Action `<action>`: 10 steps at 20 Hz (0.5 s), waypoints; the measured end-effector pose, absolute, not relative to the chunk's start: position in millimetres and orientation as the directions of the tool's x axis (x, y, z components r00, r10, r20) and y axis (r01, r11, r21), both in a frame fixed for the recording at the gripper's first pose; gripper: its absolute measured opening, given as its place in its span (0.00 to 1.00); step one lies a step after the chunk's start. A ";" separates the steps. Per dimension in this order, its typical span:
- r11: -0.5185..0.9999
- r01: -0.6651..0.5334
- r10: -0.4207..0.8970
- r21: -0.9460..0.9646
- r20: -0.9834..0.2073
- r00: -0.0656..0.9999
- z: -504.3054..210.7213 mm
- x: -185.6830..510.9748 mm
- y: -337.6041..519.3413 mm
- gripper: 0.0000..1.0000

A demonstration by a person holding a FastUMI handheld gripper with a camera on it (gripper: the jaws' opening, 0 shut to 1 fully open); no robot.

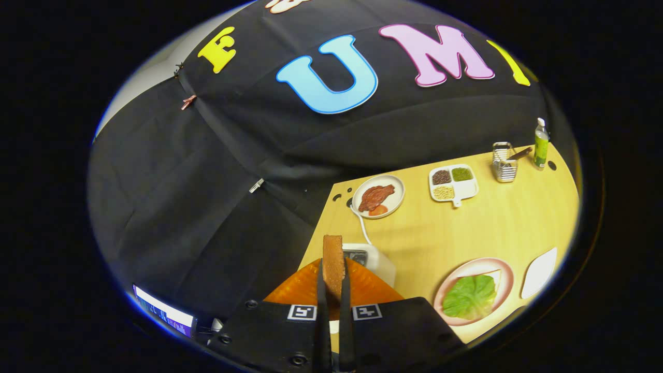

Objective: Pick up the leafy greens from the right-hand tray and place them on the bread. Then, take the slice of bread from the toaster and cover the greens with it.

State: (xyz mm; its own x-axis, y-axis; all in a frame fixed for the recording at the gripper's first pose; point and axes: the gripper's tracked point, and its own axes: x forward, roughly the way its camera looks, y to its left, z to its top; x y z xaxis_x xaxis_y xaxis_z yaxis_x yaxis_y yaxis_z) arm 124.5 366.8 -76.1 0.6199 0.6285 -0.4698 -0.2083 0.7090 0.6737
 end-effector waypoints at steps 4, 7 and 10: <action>0.765 -0.176 0.554 0.620 -0.493 0.671 -94.3 122.1 299.4 0.11; 0.795 -0.116 0.498 0.596 -0.532 0.685 -123.9 118.5 258.4 0.10; 0.816 -0.058 0.453 0.575 -0.573 0.683 -163.6 112.9 228.3 0.10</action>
State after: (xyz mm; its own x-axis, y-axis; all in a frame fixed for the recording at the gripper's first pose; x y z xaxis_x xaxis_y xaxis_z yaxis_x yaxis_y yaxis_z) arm 112.9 228.3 -163.6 0.6835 0.4527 -0.5726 -0.0583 0.8158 0.5753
